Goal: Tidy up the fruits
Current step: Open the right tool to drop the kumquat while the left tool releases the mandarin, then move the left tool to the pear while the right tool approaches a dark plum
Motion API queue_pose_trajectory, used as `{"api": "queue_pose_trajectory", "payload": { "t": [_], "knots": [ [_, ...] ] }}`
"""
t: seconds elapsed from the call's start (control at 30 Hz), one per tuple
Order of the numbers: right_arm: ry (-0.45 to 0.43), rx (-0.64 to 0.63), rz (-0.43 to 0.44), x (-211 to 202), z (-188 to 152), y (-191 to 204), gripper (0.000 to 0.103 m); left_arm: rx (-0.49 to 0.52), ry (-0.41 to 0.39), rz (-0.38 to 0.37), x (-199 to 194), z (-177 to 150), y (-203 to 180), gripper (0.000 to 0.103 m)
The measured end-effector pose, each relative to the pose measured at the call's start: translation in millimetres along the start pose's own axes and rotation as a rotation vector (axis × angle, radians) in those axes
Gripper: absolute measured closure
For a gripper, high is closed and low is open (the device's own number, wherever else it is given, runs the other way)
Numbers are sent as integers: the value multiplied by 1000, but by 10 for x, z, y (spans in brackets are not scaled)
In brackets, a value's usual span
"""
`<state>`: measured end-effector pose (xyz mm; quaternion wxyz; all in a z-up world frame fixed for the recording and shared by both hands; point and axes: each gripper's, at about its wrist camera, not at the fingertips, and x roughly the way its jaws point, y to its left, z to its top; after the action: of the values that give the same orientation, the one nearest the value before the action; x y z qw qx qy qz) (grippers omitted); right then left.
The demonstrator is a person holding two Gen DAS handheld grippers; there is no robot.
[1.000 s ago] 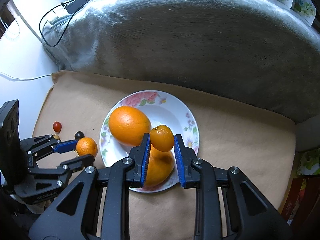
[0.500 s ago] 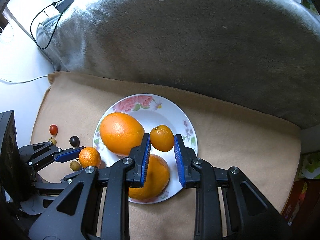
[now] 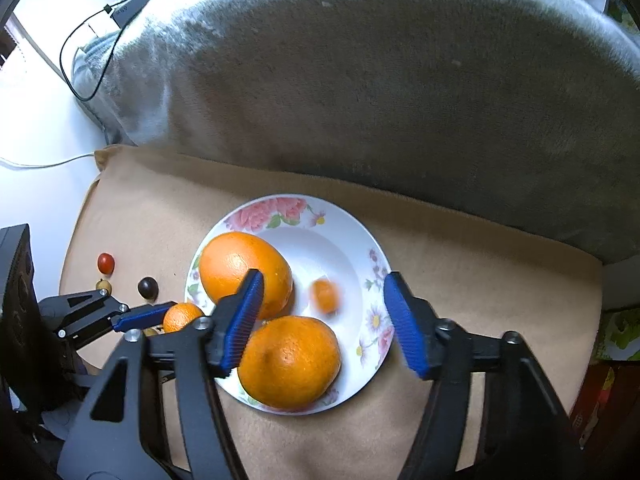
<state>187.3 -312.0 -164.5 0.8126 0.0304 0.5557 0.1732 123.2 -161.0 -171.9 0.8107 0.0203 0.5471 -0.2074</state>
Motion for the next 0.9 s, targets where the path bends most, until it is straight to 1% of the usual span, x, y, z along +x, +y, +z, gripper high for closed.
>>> {"api": "queue_pose_trajectory", "payload": {
  "t": [0.1, 0.13, 0.17, 0.2, 0.23, 0.37, 0.9],
  "knots": [
    [-4, 8, -6, -8, 9, -10, 37, 5, -5, -6, -14, 8, -14, 65],
    [-5, 11, -8, -12, 9, -17, 36, 7, -8, -5, -20, 12, -22, 59],
    [-5, 15, -10, -14, 10, -22, 32, 9, -12, -5, -27, 18, -33, 55],
    [-7, 19, -11, -19, 10, -27, 29, 11, -16, -5, -43, 22, -36, 47],
    [-9, 23, -10, -26, 9, -34, 29, 12, -20, -4, -52, 28, -40, 43],
    [-15, 38, -12, -56, 10, -64, 26, 16, -27, 4, -75, 29, -52, 37],
    [-76, 67, 8, -317, -25, -8, 24, 10, -76, 19, -288, -16, -18, 35]
  ]
}}
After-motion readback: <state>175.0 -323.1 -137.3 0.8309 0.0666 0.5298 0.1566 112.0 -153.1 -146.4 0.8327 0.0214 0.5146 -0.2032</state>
